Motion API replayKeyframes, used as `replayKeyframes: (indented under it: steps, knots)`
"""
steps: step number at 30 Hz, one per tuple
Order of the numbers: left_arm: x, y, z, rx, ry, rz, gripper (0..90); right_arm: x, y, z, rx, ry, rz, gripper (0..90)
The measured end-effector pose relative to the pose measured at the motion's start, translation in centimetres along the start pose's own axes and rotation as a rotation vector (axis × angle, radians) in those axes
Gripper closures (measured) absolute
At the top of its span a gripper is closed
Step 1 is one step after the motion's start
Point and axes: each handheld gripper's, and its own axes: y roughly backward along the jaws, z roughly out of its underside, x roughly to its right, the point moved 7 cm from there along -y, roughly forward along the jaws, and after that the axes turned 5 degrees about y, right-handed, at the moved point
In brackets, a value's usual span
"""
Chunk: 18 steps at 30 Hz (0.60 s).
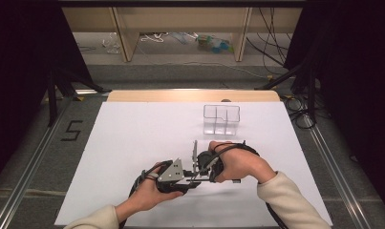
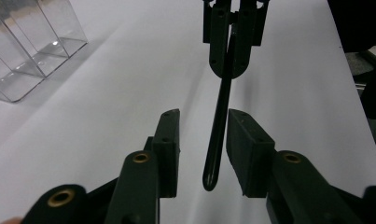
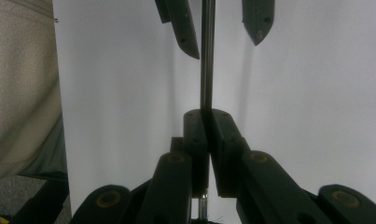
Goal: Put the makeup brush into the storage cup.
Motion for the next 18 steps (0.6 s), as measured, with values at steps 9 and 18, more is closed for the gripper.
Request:
replayKeyframes:
  steps: [9, 18]
  knots:
    - [0.2, -0.3, -0.06, -0.01, 0.008, 0.029, 77.0, 0.0, -0.22, -0.09, 0.03, -0.001, -0.011, 86.0]
    - [0.69, -0.44, -0.12, -0.034, 0.007, 0.061, 83.9, 0.15, -0.1, 0.1, 0.001, 0.025, 0.013, 84.0]
